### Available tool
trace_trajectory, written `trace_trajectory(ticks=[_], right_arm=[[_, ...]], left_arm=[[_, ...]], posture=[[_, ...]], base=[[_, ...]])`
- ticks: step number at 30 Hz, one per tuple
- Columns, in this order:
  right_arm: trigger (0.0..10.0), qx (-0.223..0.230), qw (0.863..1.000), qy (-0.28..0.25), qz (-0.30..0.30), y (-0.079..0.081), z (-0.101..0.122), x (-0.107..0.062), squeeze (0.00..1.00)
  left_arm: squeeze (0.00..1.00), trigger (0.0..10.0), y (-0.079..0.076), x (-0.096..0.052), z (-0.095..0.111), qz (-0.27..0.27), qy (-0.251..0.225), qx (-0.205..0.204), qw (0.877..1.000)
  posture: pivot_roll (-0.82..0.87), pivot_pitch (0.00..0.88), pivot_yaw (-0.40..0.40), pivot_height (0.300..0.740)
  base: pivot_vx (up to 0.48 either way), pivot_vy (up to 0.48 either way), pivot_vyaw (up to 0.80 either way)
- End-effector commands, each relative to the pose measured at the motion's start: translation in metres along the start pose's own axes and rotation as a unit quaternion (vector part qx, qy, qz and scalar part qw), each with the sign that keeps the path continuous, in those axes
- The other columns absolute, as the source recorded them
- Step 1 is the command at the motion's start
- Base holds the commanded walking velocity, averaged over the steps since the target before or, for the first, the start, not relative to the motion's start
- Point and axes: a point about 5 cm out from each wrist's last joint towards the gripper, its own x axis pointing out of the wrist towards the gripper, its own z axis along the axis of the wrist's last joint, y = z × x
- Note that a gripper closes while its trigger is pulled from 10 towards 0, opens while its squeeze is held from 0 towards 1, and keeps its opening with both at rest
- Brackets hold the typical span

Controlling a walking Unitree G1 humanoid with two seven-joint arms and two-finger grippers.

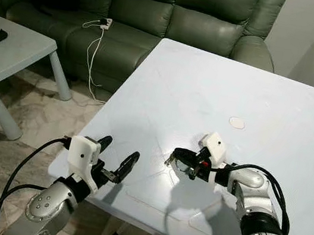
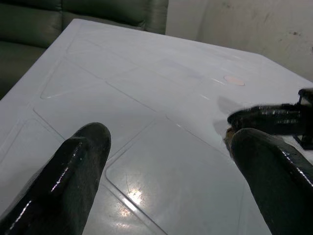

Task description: Hang keys on a hook

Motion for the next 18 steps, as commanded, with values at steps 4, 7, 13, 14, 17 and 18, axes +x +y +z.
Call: trace_trajectory(ticks=[4,7,13,14,17,18], right_arm=[[0.0,0.035,0.991,-0.114,-0.052,-0.011,0.033,0.004,0.00],[0.0,0.066,0.979,-0.174,-0.088,-0.017,0.046,0.004,0.00],[0.0,0.092,0.950,-0.245,-0.169,-0.021,0.061,0.003,0.00],[0.0,0.092,0.950,-0.245,-0.169,-0.021,0.061,0.003,0.00],[10.0,0.084,0.942,-0.249,-0.211,-0.019,0.062,0.002,0.00],[10.0,0.071,0.937,-0.254,-0.230,-0.016,0.063,0.001,0.00]], left_arm=[[0.00,10.0,0.003,0.004,0.008,0.006,-0.014,0.002,1.000],[0.00,10.0,0.005,0.007,0.011,0.011,-0.021,0.002,1.000],[0.00,10.0,0.021,0.020,0.022,0.040,-0.044,0.003,0.998],[0.00,10.0,0.021,0.020,0.022,0.040,-0.044,0.003,0.998],[0.00,10.0,0.032,0.027,0.029,0.059,-0.053,0.025,0.997],[0.00,10.0,0.040,0.031,0.035,0.080,-0.062,0.025,0.995]], posture=[[0.03,0.058,-0.068,0.740],[0.03,0.058,-0.068,0.740],[0.03,0.038,-0.068,0.740],[0.03,0.038,-0.068,0.740],[0.03,0.026,-0.069,0.740],[0.03,0.014,-0.071,0.740]], base=[[0.000,0.000,0.00],[0.000,0.000,0.00],[0.000,0.000,0.00],[0.000,0.000,0.00],[0.000,0.000,0.00],[0.000,0.000,0.00]])
